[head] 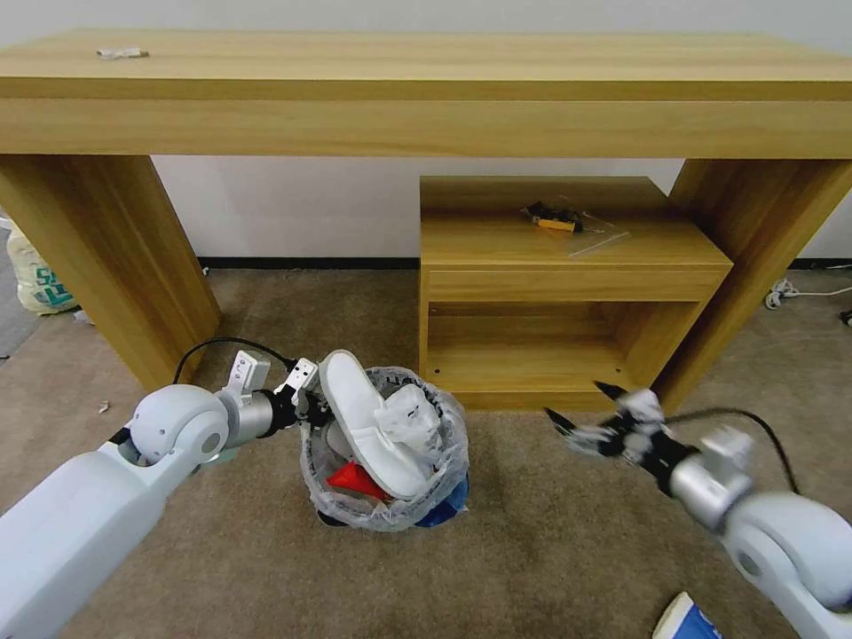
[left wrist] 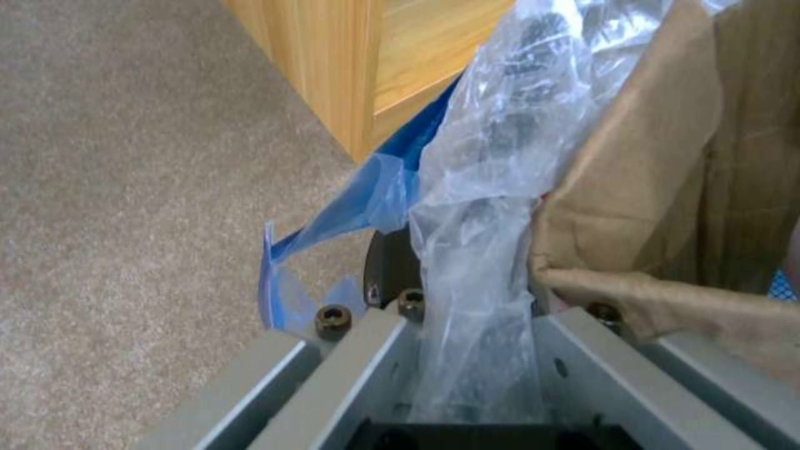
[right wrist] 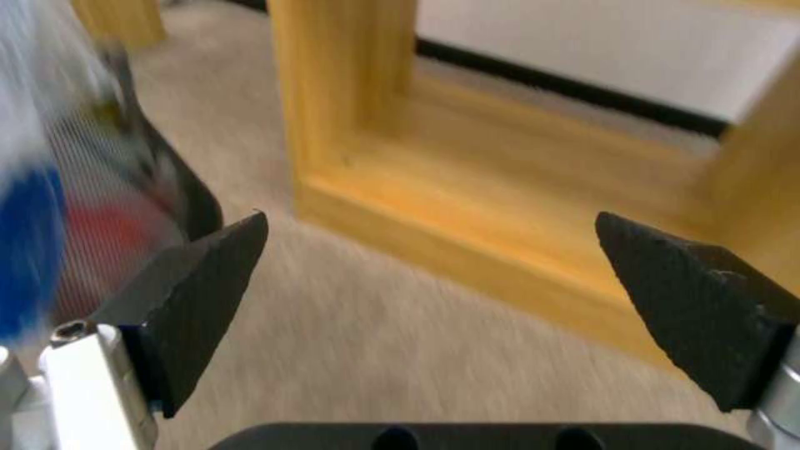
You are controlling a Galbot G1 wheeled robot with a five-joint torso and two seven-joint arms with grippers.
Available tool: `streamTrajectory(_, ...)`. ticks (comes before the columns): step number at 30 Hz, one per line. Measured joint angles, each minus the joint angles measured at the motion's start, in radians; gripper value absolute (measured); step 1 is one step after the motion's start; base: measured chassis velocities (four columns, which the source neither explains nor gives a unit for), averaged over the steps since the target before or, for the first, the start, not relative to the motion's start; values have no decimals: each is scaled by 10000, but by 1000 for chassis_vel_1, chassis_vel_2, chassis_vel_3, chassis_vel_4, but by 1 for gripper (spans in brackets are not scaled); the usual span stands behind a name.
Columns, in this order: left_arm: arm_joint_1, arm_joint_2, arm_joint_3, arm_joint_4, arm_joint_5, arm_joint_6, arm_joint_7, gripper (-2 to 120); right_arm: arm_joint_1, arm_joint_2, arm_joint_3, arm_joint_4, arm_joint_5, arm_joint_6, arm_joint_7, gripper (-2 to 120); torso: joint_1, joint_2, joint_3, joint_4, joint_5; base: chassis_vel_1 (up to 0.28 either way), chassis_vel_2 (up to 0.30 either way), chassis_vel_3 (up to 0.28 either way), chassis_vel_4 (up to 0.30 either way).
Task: Pick up the trash bin and place the garbage on the floor into it.
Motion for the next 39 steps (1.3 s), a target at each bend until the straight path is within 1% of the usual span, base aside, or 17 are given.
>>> streamTrajectory(2, -1, -40, -2, -7, 41, 0, 0, 0, -1019, 241, 681, -419, -355, 768, -444, 100, 0, 0, 0, -4, 1, 0, 0, 0, 0)
streamTrajectory(3, -1, -40, -2, -7, 41, 0, 0, 0, -1019, 241, 681, -419, -355, 768, -444, 100, 0, 0, 0, -4, 1, 0, 0, 0, 0)
streamTrajectory(5, -2, -104, 22, -33, 70, 0, -2, 0, -1553, 425, 1086, -834, -458, 1290, -744, 100, 0, 0, 0, 0, 1, 0, 0, 0, 0)
streamTrajectory(9, 25, -165, 54, -56, 113, -1, -17, 0, -2143, 716, 1436, -1156, -438, 1555, -799, 100, 0, 0, 1, 2, -1, 0, 0, 0, 0)
streamTrajectory(11, 40, -168, 57, -64, 134, -1, -20, 0, -2349, 883, 1497, -1356, -409, 1620, -697, 100, 0, 0, 1, 2, -1, 0, 0, 0, 0)
streamTrajectory(16, 48, -170, 91, -82, 158, -2, -19, 0, -2770, 1419, 1409, -2370, -216, 1683, 156, 100, 0, 0, 1, 1, 4, 0, 0, 0, 0)
streamTrajectory(20, 42, -215, 209, -107, 192, -2, -15, 0, -3032, 1598, 1218, -2887, 188, 1449, 815, 100, 0, 0, 1, 1, -2, 0, 0, 0, 0)
streamTrajectory(22, 31, -270, 278, -106, 238, -2, -16, 0, -3056, 1708, 941, -3133, 876, 1008, 1789, 100, 0, 0, 1, 0, 0, 0, 0, 0, 0)
streamTrajectory(23, 31, -270, 278, -106, 238, -2, -16, 0, -3056, 1708, 941, -3133, 876, 1008, 1789, 100, 0, 0, 1, 0, 0, 0, 0, 0, 0)
streamTrajectory(26, -31, -291, 340, -79, 251, -2, -16, 0, -2841, 1919, 434, -3153, 2548, -269, 3798, 100, 0, -1, 2, 1, -1, 0, 0, 0, 0)
streamTrajectory(27, -31, -291, 340, -79, 251, -2, -16, 0, -2841, 1919, 434, -3153, 2548, -269, 3798, 100, 0, -1, 2, 1, -1, 0, 0, 0, 0)
streamTrajectory(30, -51, -270, 355, -79, 245, -2, -10, 0, -2281, 2184, -13, -3174, 3876, -1350, 5446, 100, 0, -2, 1, 1, -2, 0, 0, 0, 0)
streamTrajectory(32, -52, -265, 356, -80, 244, -2, -10, 0, -2196, 2218, -65, -3200, 3957, -1429, 5582, 100, 0, -2, 2, 1, -1, 0, 0, 0, 0)
streamTrajectory(34, -50, -229, 358, -81, 244, -2, -10, 0, -1582, 2424, -441, -3504, 4217, -1711, 6299, 100, 0, -3, 2, 3, 0, 0, 0, 0, 0)
streamTrajectory(35, -50, -229, 358, -81, 244, -2, -10, 0, -1582, 2424, -441, -3504, 4217, -1711, 6299, 100, 0, -3, 2, 3, 0, 0, 0, 0, 0)
streamTrajectory(38, -50, -222, 359, -74, 242, -2, -1, 0, -943, 2563, -802, -3684, 4768, -2225, 7220, 100, 0, -2, 2, 2, -2, 0, 0, 0, 0)
streamTrajectory(39, -50, -222, 359, -74, 242, -2, -1, 0, -943, 2563, -802, -3684, 4768, -2225, 7220, 100, 0, -2, 2, 2, -2, 0, 0, 0, 0)
